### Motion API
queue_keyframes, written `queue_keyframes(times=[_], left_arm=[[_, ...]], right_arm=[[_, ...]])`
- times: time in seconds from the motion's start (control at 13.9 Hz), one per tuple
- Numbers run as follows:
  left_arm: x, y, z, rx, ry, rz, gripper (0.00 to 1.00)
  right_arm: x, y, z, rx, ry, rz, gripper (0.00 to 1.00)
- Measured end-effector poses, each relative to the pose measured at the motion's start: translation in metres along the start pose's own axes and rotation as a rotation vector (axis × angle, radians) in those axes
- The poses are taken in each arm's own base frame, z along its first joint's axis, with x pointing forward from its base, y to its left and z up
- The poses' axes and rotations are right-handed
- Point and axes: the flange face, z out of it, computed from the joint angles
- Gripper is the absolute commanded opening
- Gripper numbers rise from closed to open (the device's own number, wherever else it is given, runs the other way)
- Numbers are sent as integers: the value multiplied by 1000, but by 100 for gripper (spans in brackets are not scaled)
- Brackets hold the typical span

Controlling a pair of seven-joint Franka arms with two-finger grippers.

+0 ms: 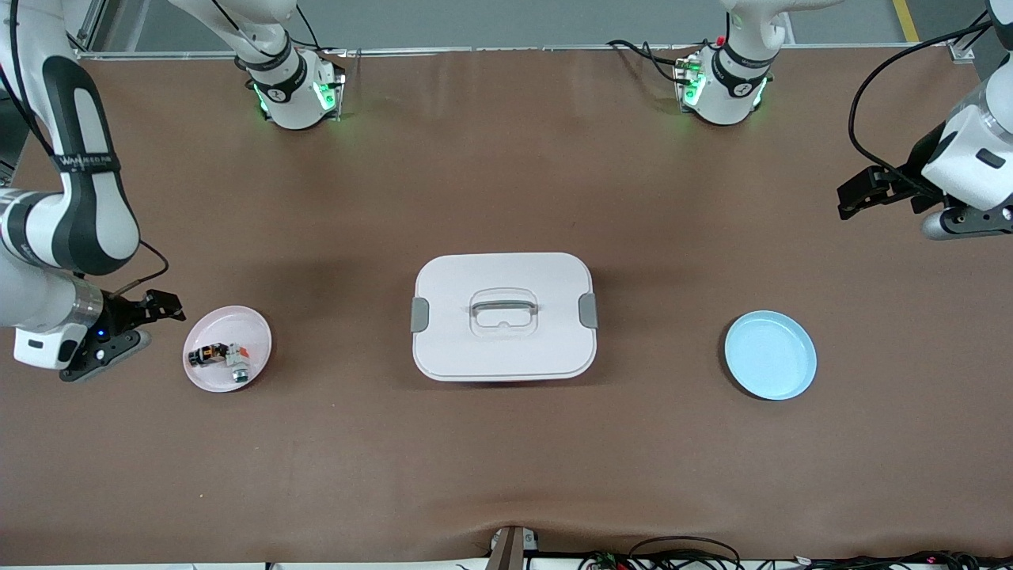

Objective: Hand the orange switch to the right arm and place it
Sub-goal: 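Open the right gripper and lift away from the white plate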

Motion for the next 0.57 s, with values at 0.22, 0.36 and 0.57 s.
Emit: queue_keyframes(times=[0.22,0.36,0.57], left_arm=[[0,0,0,0,0,0,100],[0,1,0,0,0,1,100],[0,1,0,0,0,2,100]], right_arm=[[14,-44,-27,-16,16,159,100],[8,-38,-40,-19,24,258,100],[-1,-30,-77,-12,-1,482,100]])
